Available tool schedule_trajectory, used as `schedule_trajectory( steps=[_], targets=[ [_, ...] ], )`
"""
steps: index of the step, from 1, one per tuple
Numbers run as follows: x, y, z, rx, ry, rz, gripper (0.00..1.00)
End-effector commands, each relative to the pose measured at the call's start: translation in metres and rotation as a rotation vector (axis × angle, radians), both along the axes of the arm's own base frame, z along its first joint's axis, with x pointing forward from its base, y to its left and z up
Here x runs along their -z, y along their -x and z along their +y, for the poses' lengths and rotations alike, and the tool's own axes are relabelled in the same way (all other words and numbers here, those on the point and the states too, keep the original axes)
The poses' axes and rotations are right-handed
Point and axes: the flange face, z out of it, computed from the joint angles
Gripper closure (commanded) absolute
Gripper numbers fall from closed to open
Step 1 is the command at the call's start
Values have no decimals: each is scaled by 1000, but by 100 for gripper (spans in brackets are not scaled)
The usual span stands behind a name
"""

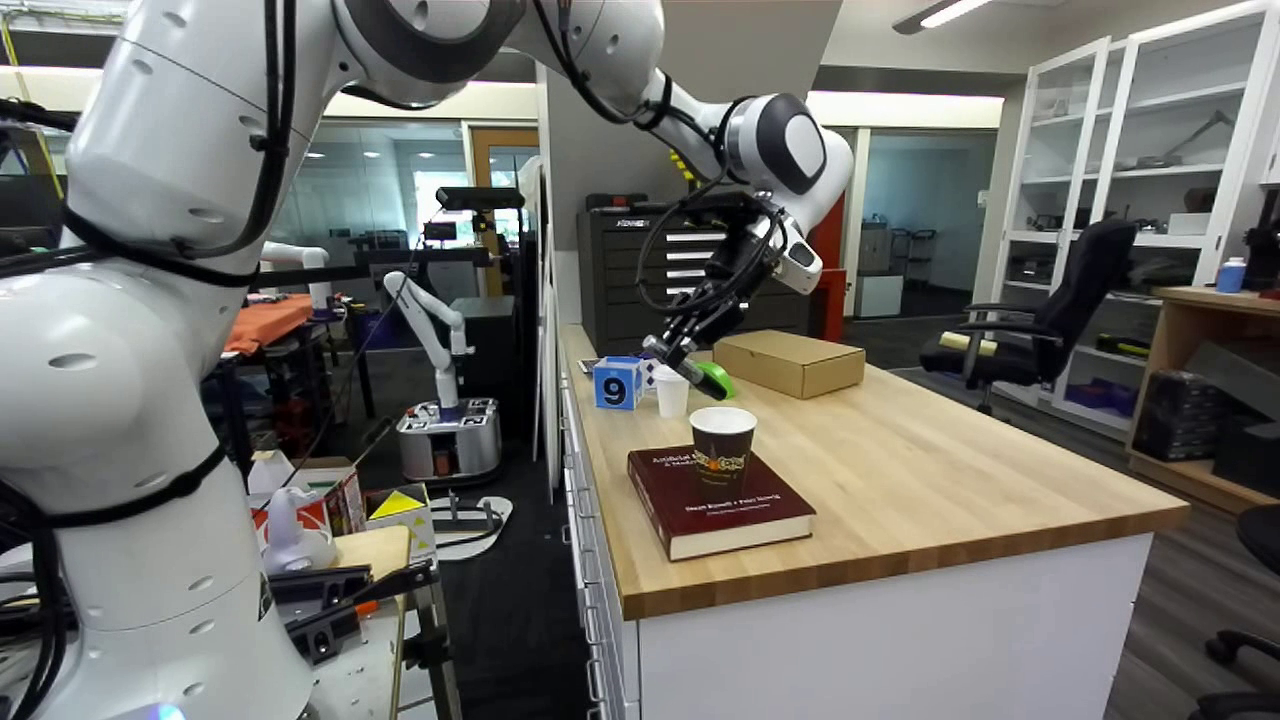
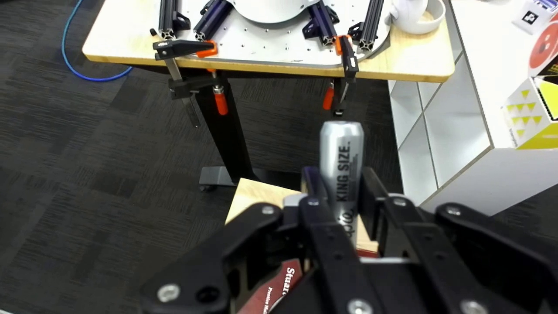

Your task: Put the marker in the cup

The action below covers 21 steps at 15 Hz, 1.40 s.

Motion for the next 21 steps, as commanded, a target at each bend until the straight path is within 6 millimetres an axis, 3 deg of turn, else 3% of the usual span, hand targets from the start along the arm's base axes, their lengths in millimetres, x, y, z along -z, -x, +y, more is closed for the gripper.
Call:
schedule_trajectory(
  steps=[1,8,9,11,17,21],
  targets=[
    [10,-17,-7,-14,14,59,94],
    [45,-35,-2,-46,25,154,94],
    [48,-36,-1,-48,26,167,51],
    [49,-38,3,-62,16,168,45],
    [22,-42,6,-84,-37,83,6],
    [-2,-44,6,-37,-35,-9,0]
  ],
)
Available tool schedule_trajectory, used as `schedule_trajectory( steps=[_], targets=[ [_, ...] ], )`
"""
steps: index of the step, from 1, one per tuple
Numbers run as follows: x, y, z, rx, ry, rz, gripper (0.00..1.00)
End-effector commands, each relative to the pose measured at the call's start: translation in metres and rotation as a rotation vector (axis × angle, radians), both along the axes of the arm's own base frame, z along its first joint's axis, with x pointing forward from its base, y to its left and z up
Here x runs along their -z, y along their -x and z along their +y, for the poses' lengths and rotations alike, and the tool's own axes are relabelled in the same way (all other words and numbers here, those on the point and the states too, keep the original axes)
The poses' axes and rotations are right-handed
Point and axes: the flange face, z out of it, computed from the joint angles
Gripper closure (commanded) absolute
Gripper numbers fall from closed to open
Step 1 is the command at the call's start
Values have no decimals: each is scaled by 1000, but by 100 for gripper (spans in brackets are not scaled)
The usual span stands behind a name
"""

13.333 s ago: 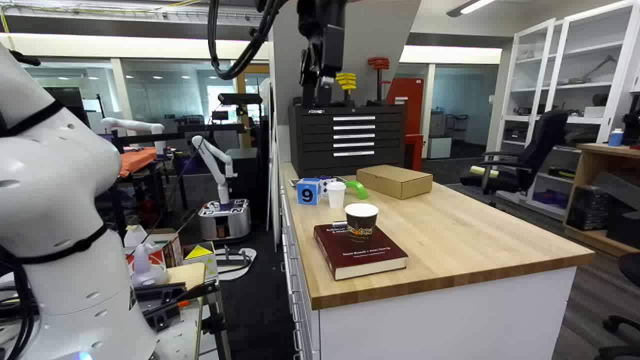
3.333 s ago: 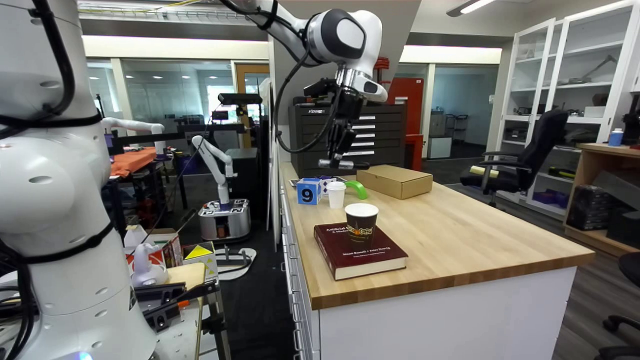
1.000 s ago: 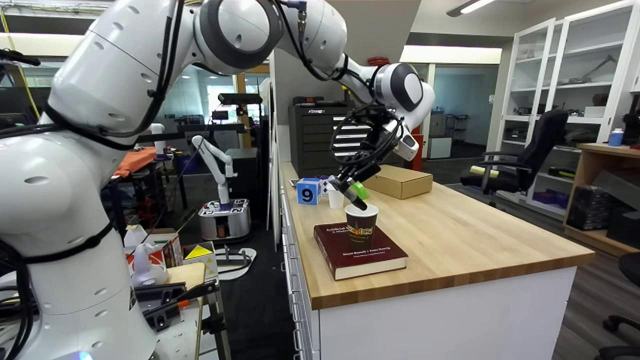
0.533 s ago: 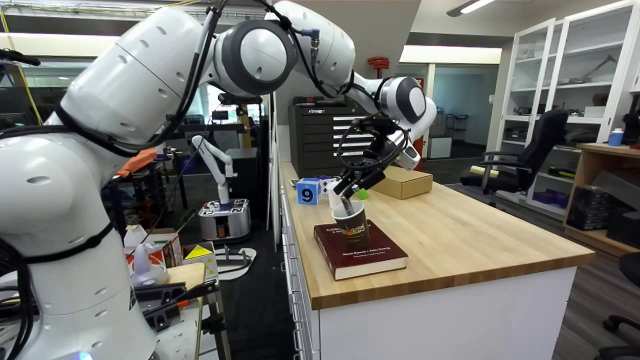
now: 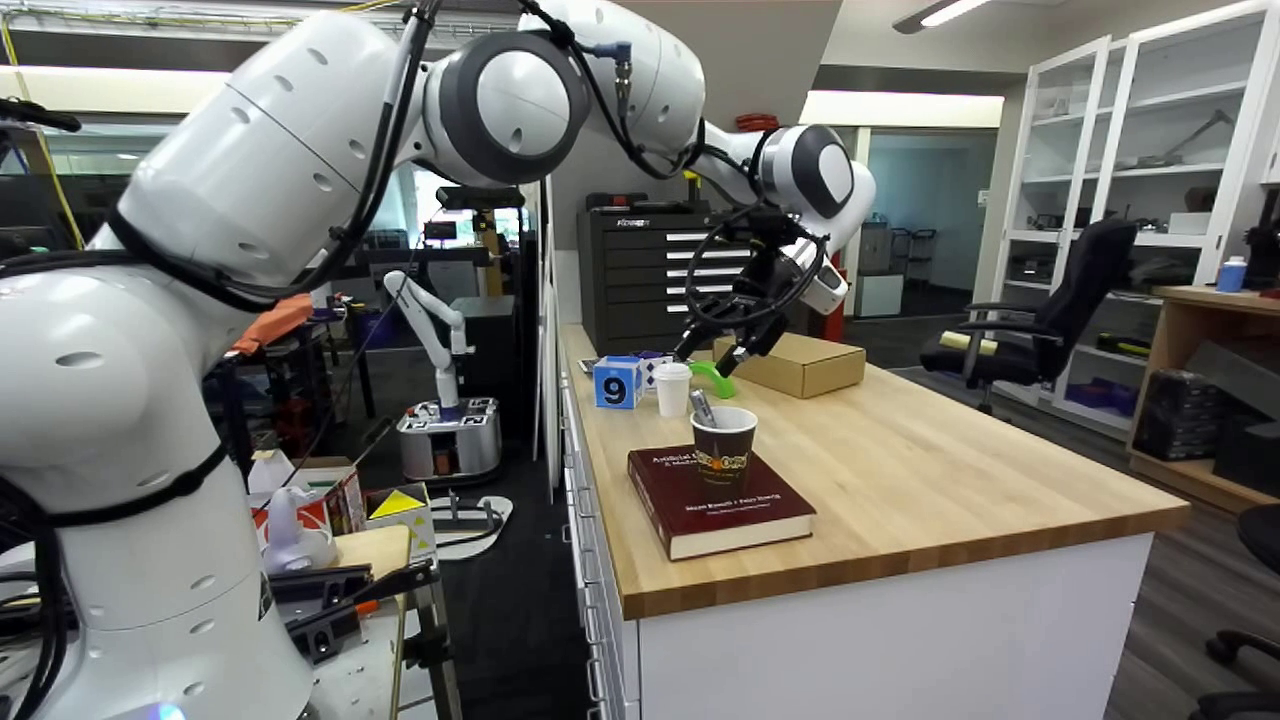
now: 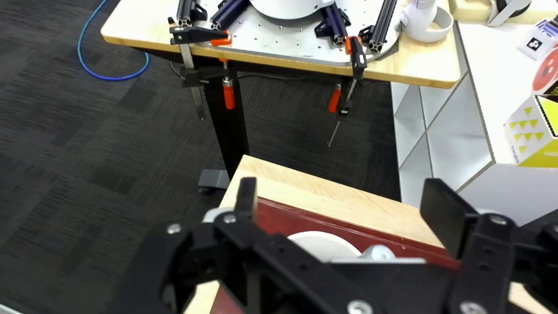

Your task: Put the marker in the cup

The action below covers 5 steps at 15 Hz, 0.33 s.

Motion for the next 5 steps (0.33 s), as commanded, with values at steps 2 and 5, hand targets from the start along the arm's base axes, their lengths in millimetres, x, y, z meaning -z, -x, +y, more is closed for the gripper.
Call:
schedule_trajectory(
  steps=[2,5],
  targets=[
    [-11,-2,1,4,-6,-31,0],
    [-5,-2,2,3,-5,-22,0]
  ],
)
